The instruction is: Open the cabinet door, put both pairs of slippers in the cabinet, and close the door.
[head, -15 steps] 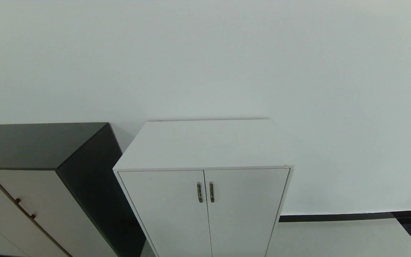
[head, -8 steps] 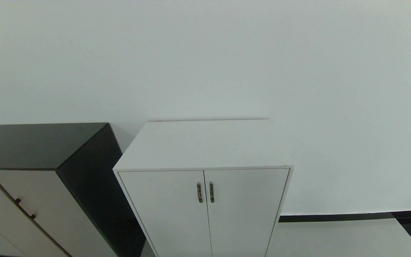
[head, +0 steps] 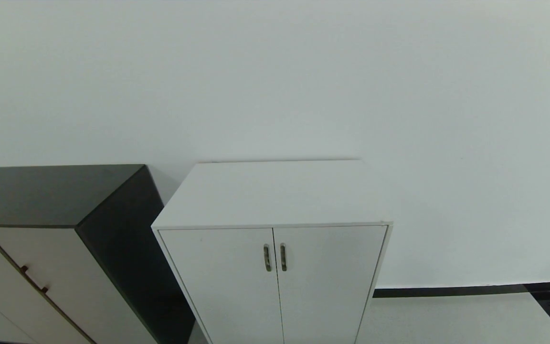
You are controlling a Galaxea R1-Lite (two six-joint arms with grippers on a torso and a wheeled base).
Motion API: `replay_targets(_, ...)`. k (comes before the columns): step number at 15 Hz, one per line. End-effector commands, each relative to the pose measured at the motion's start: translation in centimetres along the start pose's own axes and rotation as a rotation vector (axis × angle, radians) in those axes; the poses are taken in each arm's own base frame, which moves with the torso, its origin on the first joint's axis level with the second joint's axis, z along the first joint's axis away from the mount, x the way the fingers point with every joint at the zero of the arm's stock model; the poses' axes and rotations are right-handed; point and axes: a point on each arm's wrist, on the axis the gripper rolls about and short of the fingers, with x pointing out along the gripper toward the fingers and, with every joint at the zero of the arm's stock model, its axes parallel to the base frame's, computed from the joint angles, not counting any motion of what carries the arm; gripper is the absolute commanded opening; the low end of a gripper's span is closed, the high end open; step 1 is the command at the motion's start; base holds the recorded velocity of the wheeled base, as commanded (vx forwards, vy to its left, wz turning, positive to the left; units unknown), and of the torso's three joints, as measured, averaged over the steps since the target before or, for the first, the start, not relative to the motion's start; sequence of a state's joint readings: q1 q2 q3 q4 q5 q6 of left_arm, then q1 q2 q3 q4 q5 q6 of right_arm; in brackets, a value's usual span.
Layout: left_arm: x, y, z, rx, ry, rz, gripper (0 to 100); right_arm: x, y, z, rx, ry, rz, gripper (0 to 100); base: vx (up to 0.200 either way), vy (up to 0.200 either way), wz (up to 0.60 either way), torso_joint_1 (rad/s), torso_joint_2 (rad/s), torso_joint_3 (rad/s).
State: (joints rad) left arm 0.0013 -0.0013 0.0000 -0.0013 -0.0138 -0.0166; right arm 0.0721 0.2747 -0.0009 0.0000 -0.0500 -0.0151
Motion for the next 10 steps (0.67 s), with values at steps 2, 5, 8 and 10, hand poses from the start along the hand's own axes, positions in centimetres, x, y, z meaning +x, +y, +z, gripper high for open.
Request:
replay_targets(2,0.01,0.00,0.01,0.000,0.001,0.000,0,-1.45,0.00,-0.63,0.030,-0.198,-0.037,0,0.000,0.000,0.00,0.000,0.00,0.000)
replay_targets(5,0.01,0.00,0.01,0.001,0.001,0.000,0,-1.74,0.04,-0.77,0.037,-0.240,-0.057,0,0.000,0.000,0.00,0.000,0.00,0.000)
replay_targets(8,0.01,0.00,0.01,0.003,0.001,0.000,0,-1.99,0.06,-0.89,0.037,-0.274,-0.075,0,0.000,0.000,0.00,0.000,0.00,0.000)
replay_targets(10,0.01,0.00,0.01,0.003,0.001,0.000,0,-1.99,0.07,-0.89,0.037,-0.274,-0.073,0,0.000,0.000,0.00,0.000,0.00,0.000)
